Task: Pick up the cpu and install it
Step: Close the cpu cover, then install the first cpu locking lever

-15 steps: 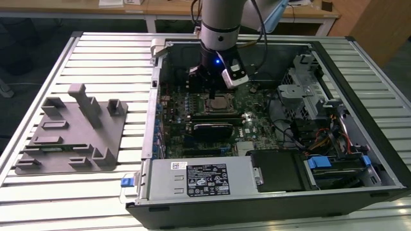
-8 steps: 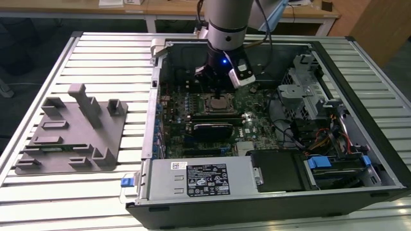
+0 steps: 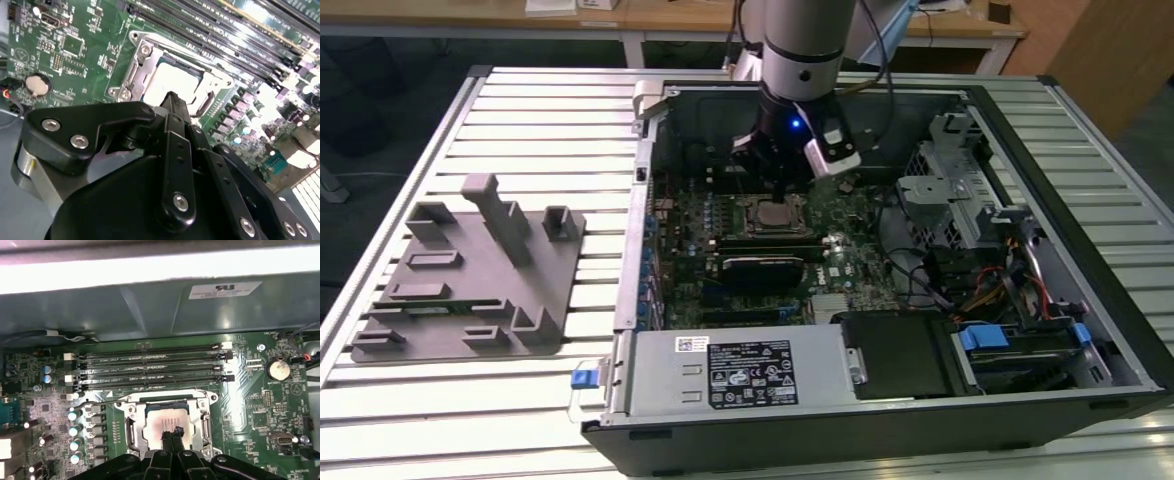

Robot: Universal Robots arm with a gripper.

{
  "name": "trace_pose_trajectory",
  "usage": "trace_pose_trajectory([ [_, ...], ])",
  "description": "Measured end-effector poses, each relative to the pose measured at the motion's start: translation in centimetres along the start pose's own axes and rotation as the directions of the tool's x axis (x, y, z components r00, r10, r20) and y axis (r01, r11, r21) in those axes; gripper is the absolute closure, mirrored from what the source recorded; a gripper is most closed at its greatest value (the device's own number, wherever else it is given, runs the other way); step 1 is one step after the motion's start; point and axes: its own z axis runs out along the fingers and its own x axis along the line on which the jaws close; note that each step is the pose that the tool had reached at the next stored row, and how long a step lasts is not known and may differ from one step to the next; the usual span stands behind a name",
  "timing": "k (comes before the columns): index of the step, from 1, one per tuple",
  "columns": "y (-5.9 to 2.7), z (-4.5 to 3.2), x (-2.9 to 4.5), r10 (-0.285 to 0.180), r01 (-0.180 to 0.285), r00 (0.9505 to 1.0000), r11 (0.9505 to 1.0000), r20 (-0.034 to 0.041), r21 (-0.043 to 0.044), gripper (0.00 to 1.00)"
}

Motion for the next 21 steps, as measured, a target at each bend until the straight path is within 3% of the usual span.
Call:
trace_pose_trajectory([
  [6,0.03,-0.44,0.0,0.0,0.0,1.0,1.0,0.0001,-0.0001,0.89],
  [21,-0.03,-0.45,0.57,0.0,0.0,1.0,1.0,0.0,0.0,0.89],
])
